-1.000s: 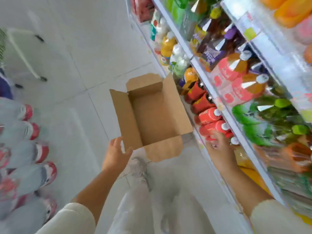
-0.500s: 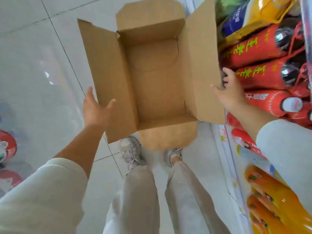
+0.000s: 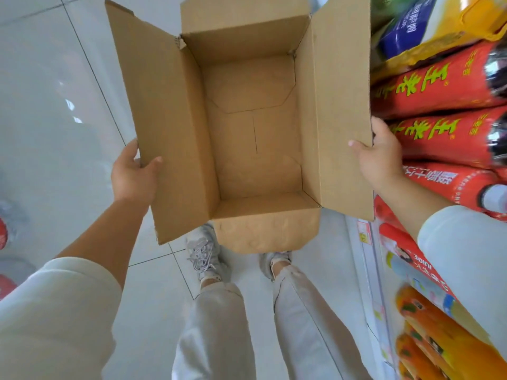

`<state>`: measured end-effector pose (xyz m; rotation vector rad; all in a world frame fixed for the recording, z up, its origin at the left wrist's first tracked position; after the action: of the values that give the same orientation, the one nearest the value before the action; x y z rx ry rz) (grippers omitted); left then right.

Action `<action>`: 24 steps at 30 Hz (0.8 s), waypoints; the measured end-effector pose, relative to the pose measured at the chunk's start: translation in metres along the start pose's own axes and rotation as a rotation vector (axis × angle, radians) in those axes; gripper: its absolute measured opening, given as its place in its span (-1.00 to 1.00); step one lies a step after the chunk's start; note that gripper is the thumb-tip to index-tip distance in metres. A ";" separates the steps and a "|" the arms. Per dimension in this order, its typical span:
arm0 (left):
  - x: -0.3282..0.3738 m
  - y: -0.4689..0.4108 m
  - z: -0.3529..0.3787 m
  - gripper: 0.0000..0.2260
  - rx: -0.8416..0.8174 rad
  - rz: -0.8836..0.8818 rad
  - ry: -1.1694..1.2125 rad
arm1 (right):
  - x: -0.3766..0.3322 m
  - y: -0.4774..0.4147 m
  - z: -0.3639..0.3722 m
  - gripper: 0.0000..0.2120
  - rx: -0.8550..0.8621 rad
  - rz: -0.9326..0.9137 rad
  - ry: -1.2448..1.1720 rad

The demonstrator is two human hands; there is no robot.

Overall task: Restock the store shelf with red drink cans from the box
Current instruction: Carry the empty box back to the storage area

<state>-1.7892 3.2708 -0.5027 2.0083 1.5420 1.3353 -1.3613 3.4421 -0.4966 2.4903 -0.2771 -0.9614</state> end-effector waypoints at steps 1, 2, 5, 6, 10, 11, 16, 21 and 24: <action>0.007 0.004 -0.003 -0.61 0.006 0.014 -0.008 | -0.004 0.001 -0.002 -0.50 0.000 -0.007 -0.012; 0.014 0.009 -0.007 -0.60 0.014 0.023 -0.006 | -0.010 0.004 -0.007 -0.49 0.006 -0.016 -0.027; 0.034 0.028 -0.033 -0.60 0.025 0.030 0.028 | -0.035 0.019 -0.029 -0.50 0.033 -0.050 -0.094; 0.041 0.036 -0.045 -0.61 0.033 0.033 0.039 | -0.043 0.026 -0.038 -0.51 0.039 -0.057 -0.110; 0.072 0.081 -0.093 -0.59 0.073 0.064 0.050 | -0.078 0.071 -0.076 -0.51 0.091 -0.093 -0.131; 0.080 0.094 -0.105 -0.58 0.078 0.068 0.064 | -0.089 0.084 -0.085 -0.51 0.114 -0.104 -0.135; 0.120 0.149 -0.168 -0.51 0.056 0.168 0.042 | -0.133 0.164 -0.111 -0.43 0.203 -0.106 -0.313; 0.145 0.185 -0.233 -0.52 -0.024 0.329 -0.034 | -0.167 0.257 -0.117 -0.40 0.306 -0.105 -0.409; 0.149 0.210 -0.271 -0.54 -0.090 0.413 -0.092 | -0.182 0.324 -0.114 -0.35 0.384 -0.101 -0.462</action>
<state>-1.8741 3.2373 -0.1406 2.3773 1.0419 1.3979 -1.4259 3.2586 -0.1605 2.6005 -0.5280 -1.6618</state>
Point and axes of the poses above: each hand's wrist, its own y-axis away from the middle knuckle, its own z-axis out of the palm, x = y × z, the point moved 6 cm from there along -y, towards the middle knuckle, and after that the axes turned 4 degrees about -z, right-handed, at the moved point
